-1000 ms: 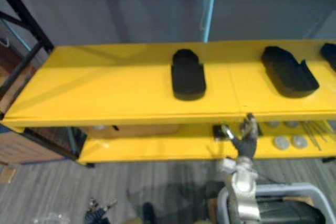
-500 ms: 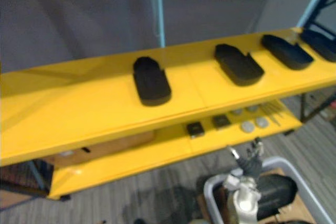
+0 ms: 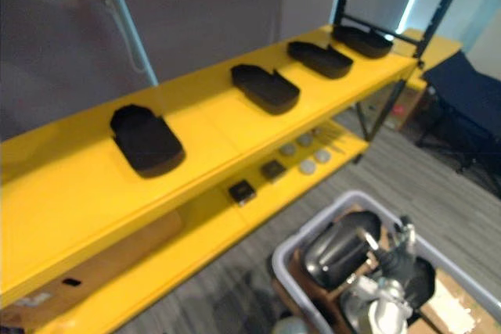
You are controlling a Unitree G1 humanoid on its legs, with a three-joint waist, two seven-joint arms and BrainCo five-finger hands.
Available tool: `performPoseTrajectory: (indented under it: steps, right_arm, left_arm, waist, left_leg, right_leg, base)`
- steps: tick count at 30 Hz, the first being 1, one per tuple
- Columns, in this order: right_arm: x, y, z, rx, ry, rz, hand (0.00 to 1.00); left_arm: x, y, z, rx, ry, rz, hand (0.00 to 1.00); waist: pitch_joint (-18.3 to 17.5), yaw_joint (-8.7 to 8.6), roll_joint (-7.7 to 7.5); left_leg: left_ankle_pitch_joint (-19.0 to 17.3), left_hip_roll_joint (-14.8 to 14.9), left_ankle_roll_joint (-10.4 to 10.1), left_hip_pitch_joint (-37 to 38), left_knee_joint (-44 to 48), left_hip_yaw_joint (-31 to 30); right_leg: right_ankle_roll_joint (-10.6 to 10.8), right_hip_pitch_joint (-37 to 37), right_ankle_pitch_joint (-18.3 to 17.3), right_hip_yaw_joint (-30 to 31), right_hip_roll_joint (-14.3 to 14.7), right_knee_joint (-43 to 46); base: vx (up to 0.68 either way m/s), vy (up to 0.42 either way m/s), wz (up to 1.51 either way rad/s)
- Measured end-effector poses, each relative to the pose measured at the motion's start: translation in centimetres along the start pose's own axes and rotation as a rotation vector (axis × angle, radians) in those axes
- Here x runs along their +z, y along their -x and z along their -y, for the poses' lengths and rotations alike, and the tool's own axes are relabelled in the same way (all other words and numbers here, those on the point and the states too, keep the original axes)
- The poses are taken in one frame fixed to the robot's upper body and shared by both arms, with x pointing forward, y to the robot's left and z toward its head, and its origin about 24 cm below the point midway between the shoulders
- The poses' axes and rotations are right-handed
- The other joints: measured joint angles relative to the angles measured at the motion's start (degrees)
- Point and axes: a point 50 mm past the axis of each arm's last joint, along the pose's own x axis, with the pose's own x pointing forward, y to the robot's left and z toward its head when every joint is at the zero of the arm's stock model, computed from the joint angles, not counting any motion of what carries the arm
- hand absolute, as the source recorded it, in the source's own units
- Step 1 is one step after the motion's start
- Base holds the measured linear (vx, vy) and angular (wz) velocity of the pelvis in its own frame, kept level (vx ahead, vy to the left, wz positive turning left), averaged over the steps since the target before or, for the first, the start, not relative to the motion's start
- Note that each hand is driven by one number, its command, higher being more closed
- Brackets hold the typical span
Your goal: Walk over and take plastic housings, then place them on the shelf
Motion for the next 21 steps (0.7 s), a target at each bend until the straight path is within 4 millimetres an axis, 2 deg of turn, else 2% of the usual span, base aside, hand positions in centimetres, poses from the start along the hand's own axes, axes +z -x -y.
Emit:
performPoseTrajectory:
  steps: [2, 3, 5, 6, 7, 8, 9, 11, 12, 13, 14, 15, 16, 17, 18, 19, 21]
  right_arm:
    - [2.3, -3.6, -1.6, 0.12, 0.044, 0.127, 0.0]
    - [2.6, -4.3, -1.9, 0.125, 0.047, 0.144, 0.0]
    - [3.7, -5.7, -3.3, 0.126, 0.023, 0.194, 0.0]
    - [3.9, -5.9, -3.4, 0.122, 0.019, 0.202, 0.0]
    - [4.0, -6.1, -3.4, 0.105, 0.016, 0.202, 0.0]
    - [4.0, -6.1, -3.4, 0.098, 0.016, 0.198, 0.0]
    - [3.6, -6.1, -3.3, 0.081, 0.017, 0.177, 0.0]
    - [3.0, -5.5, -3.0, 0.073, 0.014, 0.151, 0.0]
    - [2.2, -4.8, -2.8, 0.085, -0.005, 0.114, 0.0]
    - [1.9, -4.5, -2.8, 0.094, -0.009, 0.101, 0.0]
    - [1.6, -4.0, -2.7, 0.111, -0.011, 0.088, 0.0]
    - [1.4, -3.9, -2.8, 0.121, -0.01, 0.083, 0.0]
    - [1.3, -3.7, -3.0, 0.142, -0.011, 0.079, 0.0]
    - [1.4, -3.7, -3.1, 0.149, -0.011, 0.083, 0.0]
    - [1.5, -3.7, -3.4, 0.16, -0.017, 0.097, 0.0]
    - [1.6, -3.6, -4.2, 0.186, -0.009, 0.107, 0.0]
    - [1.7, -3.7, -5.9, 0.237, 0.018, 0.122, 0.0]
  left_arm:
    - [-1.1, 0.0, 1.7, -0.04, 0.103, 0.02, 0.0]
    - [-1.1, 0.0, 1.9, -0.045, 0.105, 0.032, 0.0]
    - [-0.7, 0.1, 1.3, -0.031, 0.092, 0.081, 0.0]
    - [-0.4, 0.1, 1.2, -0.029, 0.086, 0.097, 0.0]
    - [0.0, 0.1, 1.3, -0.027, 0.079, 0.122, 0.0]
    - [0.3, 0.1, 1.2, -0.025, 0.079, 0.13, 0.0]
    - [0.8, 0.0, 1.1, -0.02, 0.076, 0.137, 0.0]
    - [0.7, 0.1, 0.9, -0.016, 0.066, 0.134, 0.0]
    - [0.7, 0.1, 0.8, -0.012, 0.063, 0.128, 0.0]
    - [0.5, 0.1, 0.7, -0.009, 0.063, 0.12, 0.0]
    - [0.5, 0.0, 0.7, -0.005, 0.064, 0.112, 0.0]
    - [0.6, 0.0, 0.7, -0.003, 0.064, 0.109, 0.0]
    - [0.5, 0.0, 0.7, 0.002, 0.065, 0.099, 0.0]
    - [0.6, 0.0, 0.6, 0.004, 0.067, 0.1, 0.0]
    - [0.7, 0.0, 0.7, 0.004, 0.081, 0.104, 0.0]
    - [0.5, 0.1, 0.5, 0.011, 0.102, 0.104, 0.0]
    - [0.1, 0.2, -0.2, 0.033, 0.14, 0.11, 0.0]
  waist:
    - [0.5, 2.85, 3.95]
    - [0.5, 3.48, 4.4]
    - [1.4, 4.75, 3.02]
    - [1.5, 4.85, 2.97]
    - [1.9, 4.89, 2.37]
    - [2.5, 4.92, 2.04]
    - [4.3, 4.98, 1.71]
    - [5.1, 4.83, 1.16]
    - [5.3, 4.83, 0.98]
    - [5.3, 4.68, 0.92]
    - [5.2, 4.33, 0.97]
    - [5.2, 4.14, 1.07]
    - [5.2, 4.14, 1.08]
    - [5.2, 4.23, 1.17]
    - [5.2, 4.99, 1.34]
    - [5.2, 6.11, 1.31]
    - [4.8, 8.34, 0.37]
  left_leg:
    - [-8.3, 0.0, -0.5, -2.7, 6.6, -15.0]
    - [-9.9, -0.5, -1.0, -2.5, 6.5, -16.9]
    - [-12.8, -3.5, -1.1, -3.3, 8.6, -16.8]
    - [-13.3, -4.0, -0.7, -4.1, 10.0, -16.8]
    - [-14.2, -4.9, -0.3, -5.8, 13.0, -16.6]
    - [-14.5, -5.4, -0.3, -6.0, 14.3, -16.4]
    - [-15.4, -5.3, 0.6, -5.4, 16.5, -14.2]
    - [-16.0, -5.6, 1.4, -4.7, 17.4, -11.8]
    - [-15.6, -5.6, 2.1, -3.6, 16.0, -9.2]
    - [-15.2, -5.6, 2.7, -3.5, 15.2, -8.3]
    - [-14.4, -5.0, 3.7, -3.5, 14.2, -6.6]
    - [-13.9, -4.6, 3.9, -3.6, 13.7, -6.1]
    - [-11.6, -3.8, 3.7, -3.5, 10.9, -5.4]
    - [-10.4, -3.5, 3.5, -3.5, 9.4, -5.4]
    - [-8.2, -2.4, 2.7, -3.3, 7.0, -5.5]
    - [-7.0, -0.8, 1.8, -3.4, 6.0, -5.4]
    - [-6.5, 1.1, 1.0, -3.7, 6.6, -3.9]
  right_leg:
    - [-0.7, -1.7, 1.2, 3.7, 2.2, 0.2]
    - [-0.7, -2.2, 1.2, 4.2, 2.5, 0.6]
    - [-0.7, -4.1, 1.2, 6.1, 1.2, 2.6]
    - [-0.7, -4.6, 1.2, 6.5, 0.8, 2.7]
    - [0.4, -5.7, 2.0, 7.4, 0.1, 3.3]
    - [1.7, -5.9, 2.9, 8.2, -0.1, 3.7]
    - [2.6, -6.2, 3.5, 8.9, -0.2, 5.1]
    - [2.6, -7.4, 4.4, 8.5, -0.3, 6.9]
    - [2.3, -6.9, 8.3, 4.3, -1.1, 4.6]
    - [1.8, -6.6, 10.3, 1.6, -1.5, 3.0]
    - [0.2, -6.6, 11.9, -2.8, -1.8, 1.6]
    - [-0.8, -7.0, 11.0, -4.6, -1.7, 3.1]
    - [-3.2, -8.8, 7.2, -9.3, -1.6, 9.6]
    - [-4.1, -9.4, 5.4, -10.9, -1.8, 12.8]
    - [-6.4, -10.0, 2.5, -13.1, -2.3, 18.9]
    - [-8.5, -9.7, 1.2, -15.6, -4.0, 23.9]
    - [-10.5, -9.4, 1.2, -18.0, -7.7, 28.0]
  base:
    - [-0.12, 0.235, -1.1]
    - [-0.15, 0.28, -0.76]
    - [-0.14, 0.225, -0.52]
    - [-0.14, 0.223, -0.4]
    - [-0.12, 0.212, -0.28]
    - [-0.16, 0.329, -0.6]
    - [-0.13, 0.26, -0.76]
    - [-0.15, 0.218, -0.86]
    - [-0.1, 0.128, -0.75]
    - [-0.11, 0.093, -0.82]
    - [-0.09, 0.036, -0.45]
    - [-0.13, 0.038, -0.44]
    - [-0.08, 0.003, -0.19]
    - [-0.07, -0.017, -0.11]
    - [-0.03, -0.094, -0.06]
    - [-0.03, -0.138, -0.25]
    - [-0.02, -0.199, -0.54]
